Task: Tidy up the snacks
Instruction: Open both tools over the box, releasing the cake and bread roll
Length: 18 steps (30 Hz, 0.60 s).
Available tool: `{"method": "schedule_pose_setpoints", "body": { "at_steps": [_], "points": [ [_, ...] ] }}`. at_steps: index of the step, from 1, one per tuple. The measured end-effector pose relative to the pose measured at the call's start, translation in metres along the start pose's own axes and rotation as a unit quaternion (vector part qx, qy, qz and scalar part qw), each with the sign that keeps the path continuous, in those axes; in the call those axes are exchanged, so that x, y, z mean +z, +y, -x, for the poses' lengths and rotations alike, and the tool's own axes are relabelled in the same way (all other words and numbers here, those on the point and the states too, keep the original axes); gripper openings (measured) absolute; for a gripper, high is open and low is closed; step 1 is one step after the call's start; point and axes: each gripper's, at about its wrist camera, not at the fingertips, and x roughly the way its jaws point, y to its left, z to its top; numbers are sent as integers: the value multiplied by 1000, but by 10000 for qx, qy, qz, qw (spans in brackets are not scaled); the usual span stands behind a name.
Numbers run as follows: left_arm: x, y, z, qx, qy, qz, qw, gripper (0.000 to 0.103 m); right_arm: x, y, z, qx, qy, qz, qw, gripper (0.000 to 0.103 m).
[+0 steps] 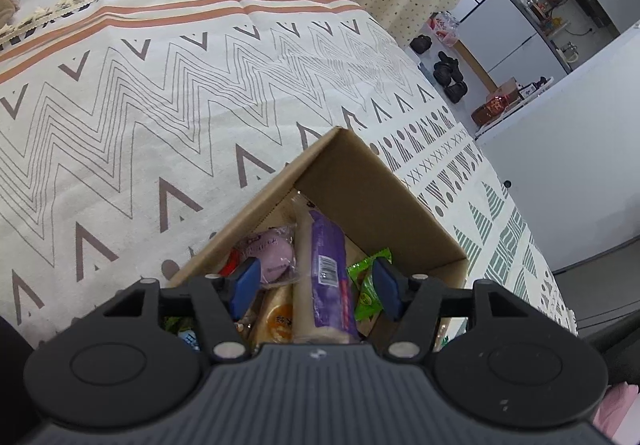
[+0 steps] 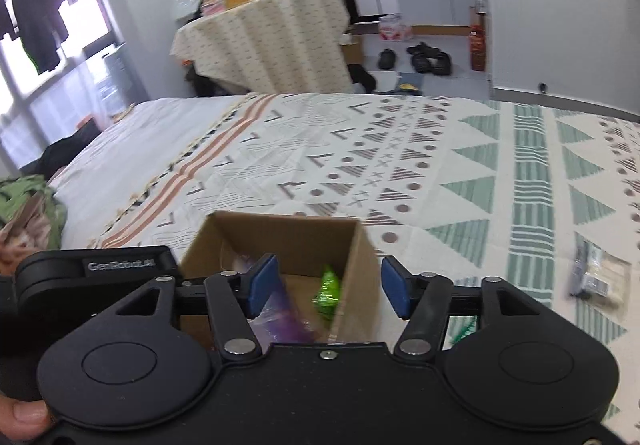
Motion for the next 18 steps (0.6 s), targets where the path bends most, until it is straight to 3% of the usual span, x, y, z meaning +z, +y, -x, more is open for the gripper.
{"method": "schedule_pose_setpoints", "body": {
  "at_steps": [9, 18],
  "points": [
    [-16, -24, 9, -210, -38, -372, 9991, 77, -15, -36, 18, -298, -27, -438, 9986, 74],
    [-37, -52, 19, -377, -170, -797, 9960, 78, -30, -75, 46, -544, -135, -792, 9953, 81]
  ]
}}
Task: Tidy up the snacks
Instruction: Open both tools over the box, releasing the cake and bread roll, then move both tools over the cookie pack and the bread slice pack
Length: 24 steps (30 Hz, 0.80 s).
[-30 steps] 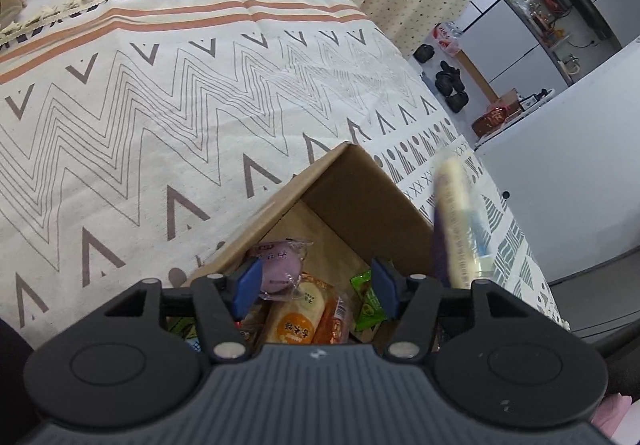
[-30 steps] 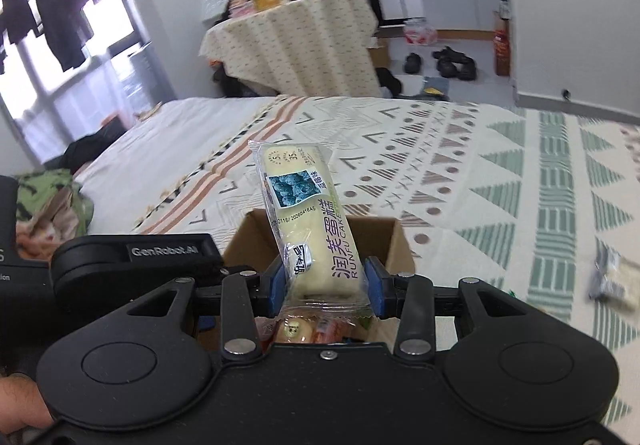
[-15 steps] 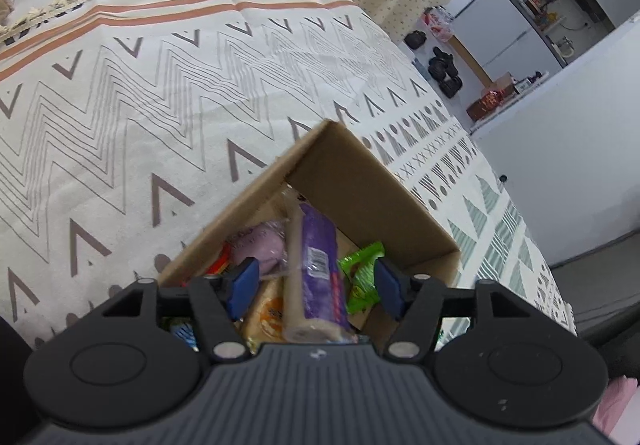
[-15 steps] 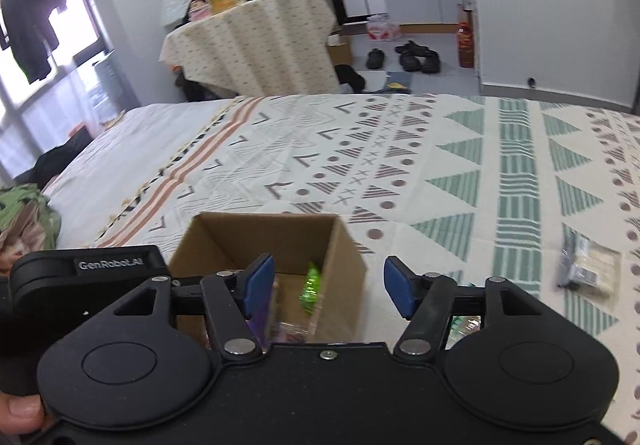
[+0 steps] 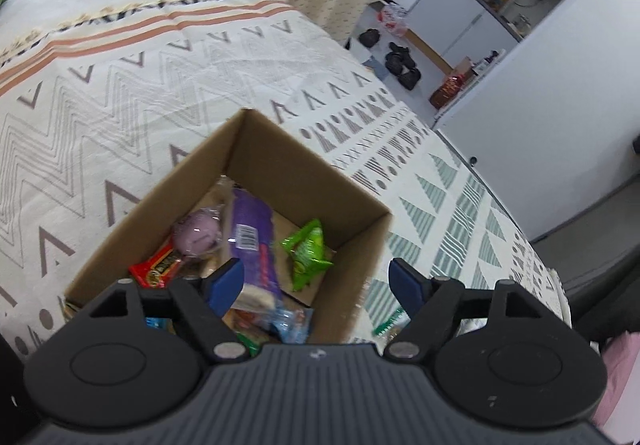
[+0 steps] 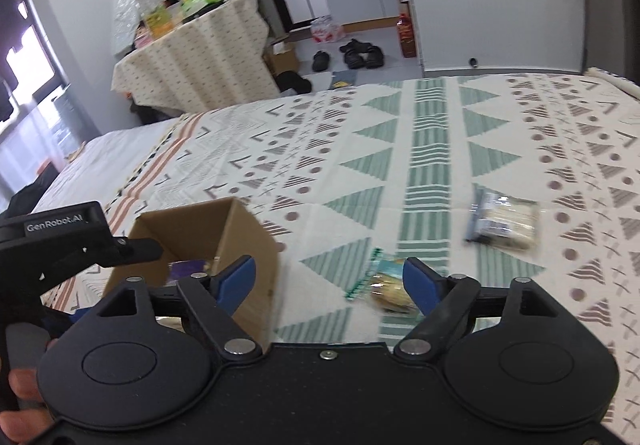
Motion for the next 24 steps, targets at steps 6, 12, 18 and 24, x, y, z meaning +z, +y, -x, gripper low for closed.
{"method": "schedule_pose_setpoints", "body": {
  "at_steps": [6, 12, 18, 24],
  "points": [
    [-14, -27, 7, -184, -105, -479, 9986, 78, -4, -31, 15, -108, -110, -222, 9996, 81],
    [-34, -58, 6, -275, -134, -1060, 9939, 78, -9, -59, 20, -166, -213, -407, 9988, 84],
    [-50, -87, -7, -421, 30, -1603, 9862, 79, -19, -89, 13, -185, -340, -709, 9967, 84],
    [-61, -113, -29, -473, 373, -2102, 9758, 88, -26, -114, 5, -110, -417, -1052, 9935, 85]
  ]
}}
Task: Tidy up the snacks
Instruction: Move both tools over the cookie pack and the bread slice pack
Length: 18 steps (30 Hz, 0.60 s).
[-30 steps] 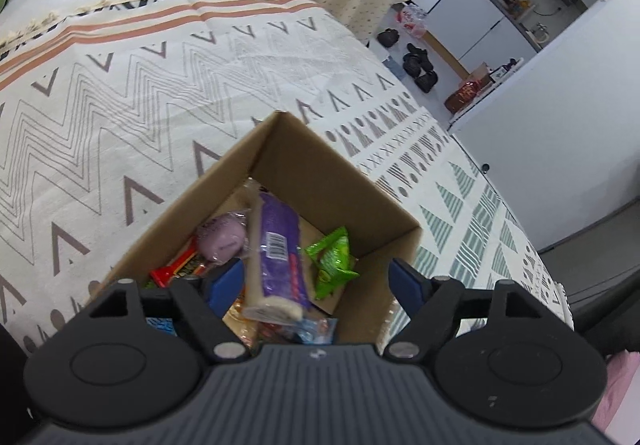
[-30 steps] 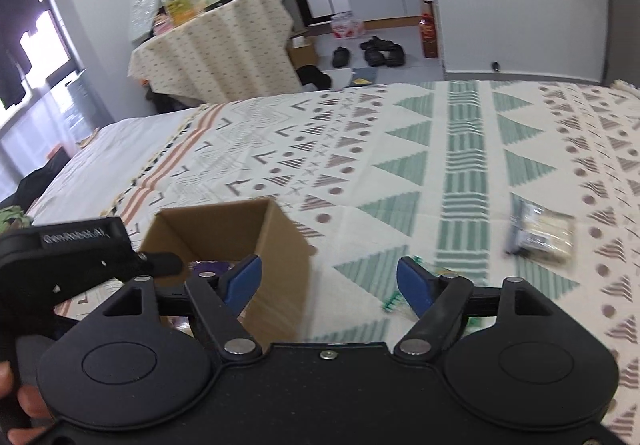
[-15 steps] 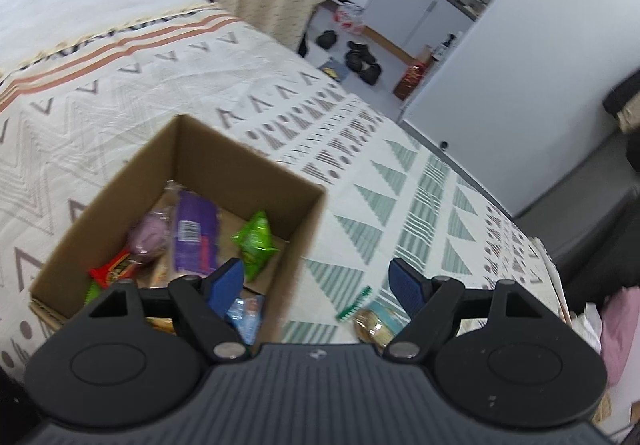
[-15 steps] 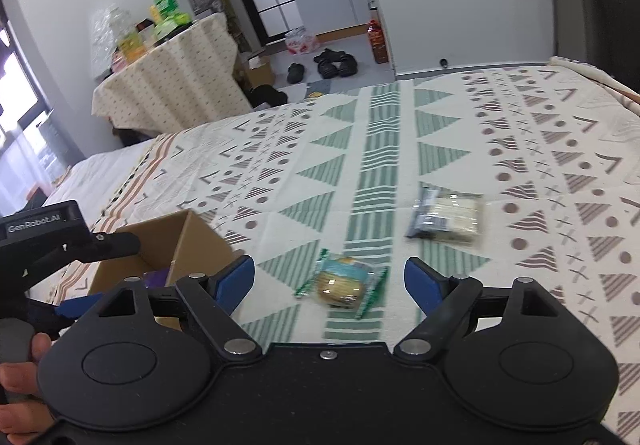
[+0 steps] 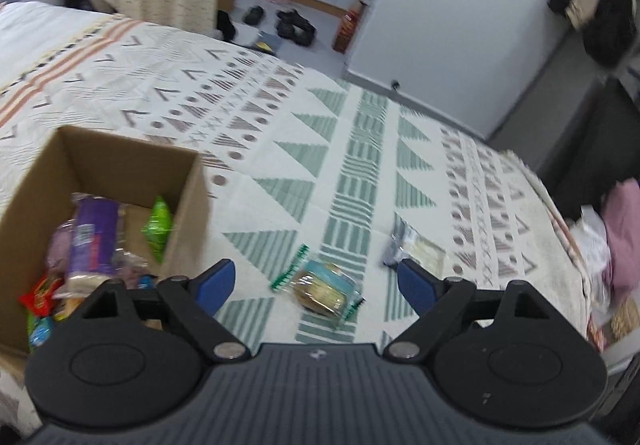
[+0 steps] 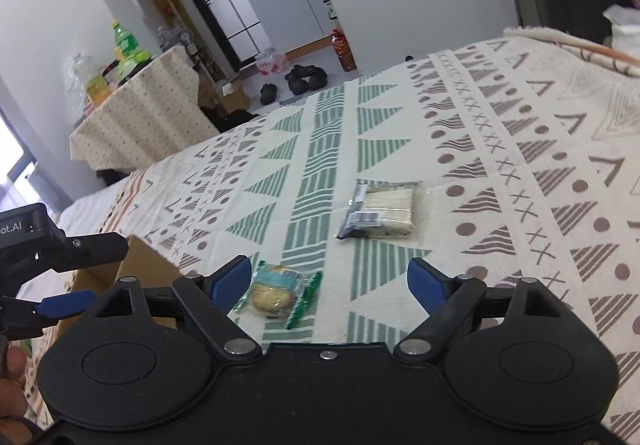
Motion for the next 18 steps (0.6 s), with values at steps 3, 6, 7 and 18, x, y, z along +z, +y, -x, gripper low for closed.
{"method": "schedule_pose_setpoints", "body": {
  "at_steps": [3, 6, 7, 18],
  "points": [
    [5, -8, -15, 67, 132, -195, 9997, 88, 2, -9, -4, 36, -14, -109, 9999, 85],
    [7, -14, -30, 131, 258, -372, 9989, 88, 6, -17, -9, 49, -49, -208, 9998, 87],
    [6, -16, -36, 151, 328, -402, 9985, 88, 7, -20, -10, 51, -57, -242, 9997, 87],
    [0, -24, -92, 317, 824, -513, 9948, 88, 20, -46, -42, 33, 133, -638, 9979, 89]
  ]
}}
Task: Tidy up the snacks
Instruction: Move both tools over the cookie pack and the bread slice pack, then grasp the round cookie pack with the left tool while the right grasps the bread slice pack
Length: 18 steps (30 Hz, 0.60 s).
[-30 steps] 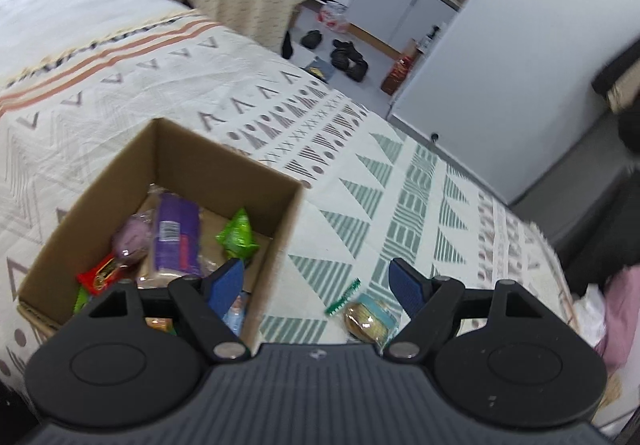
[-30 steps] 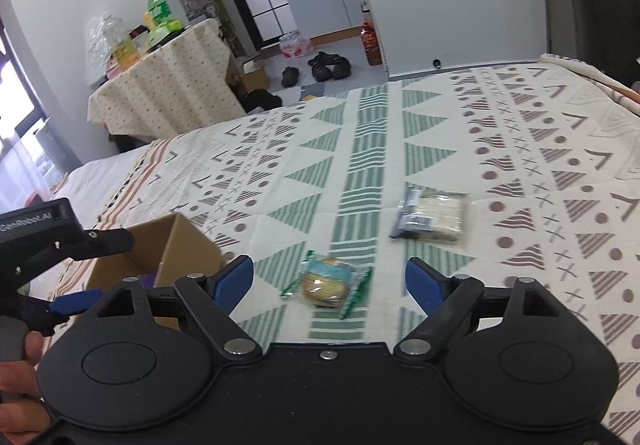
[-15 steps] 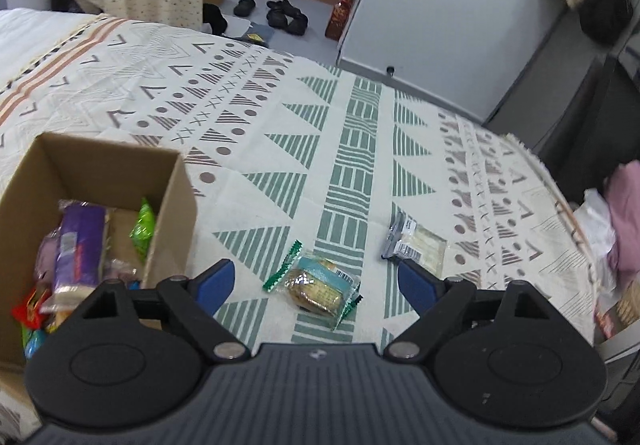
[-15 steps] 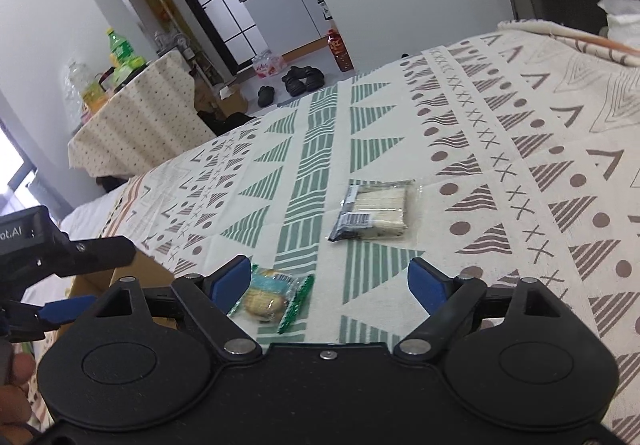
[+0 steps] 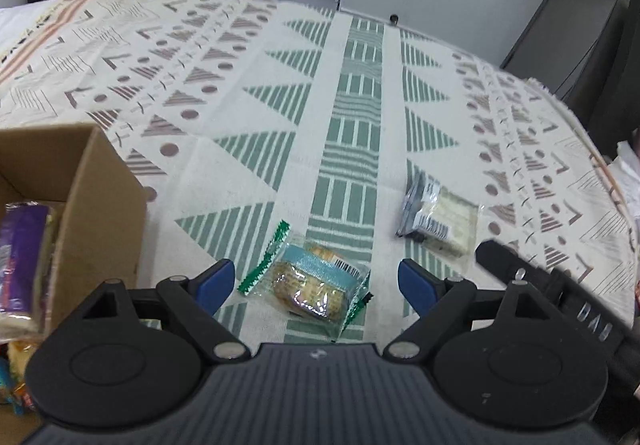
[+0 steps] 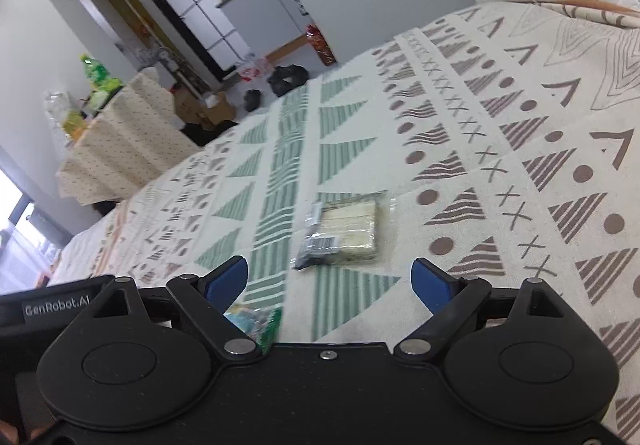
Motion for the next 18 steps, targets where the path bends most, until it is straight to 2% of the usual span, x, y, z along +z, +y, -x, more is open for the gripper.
{"method": "schedule_pose_setpoints", "body": {
  "at_steps": [9, 13, 18],
  "points": [
    [-9, -4, -39, 188, 250, -112, 9994, 88, 9, -10, -30, -65, 126, -111, 9998, 90],
    [-11, -6, -45, 255, 180, -263, 9992, 88, 10, -5, -43, -132, 145, 88, 9998, 91],
    [-11, -4, -48, 260, 150, -167, 9994, 87, 10, -1, -59, -147, 209, 200, 9995, 92]
  ]
}}
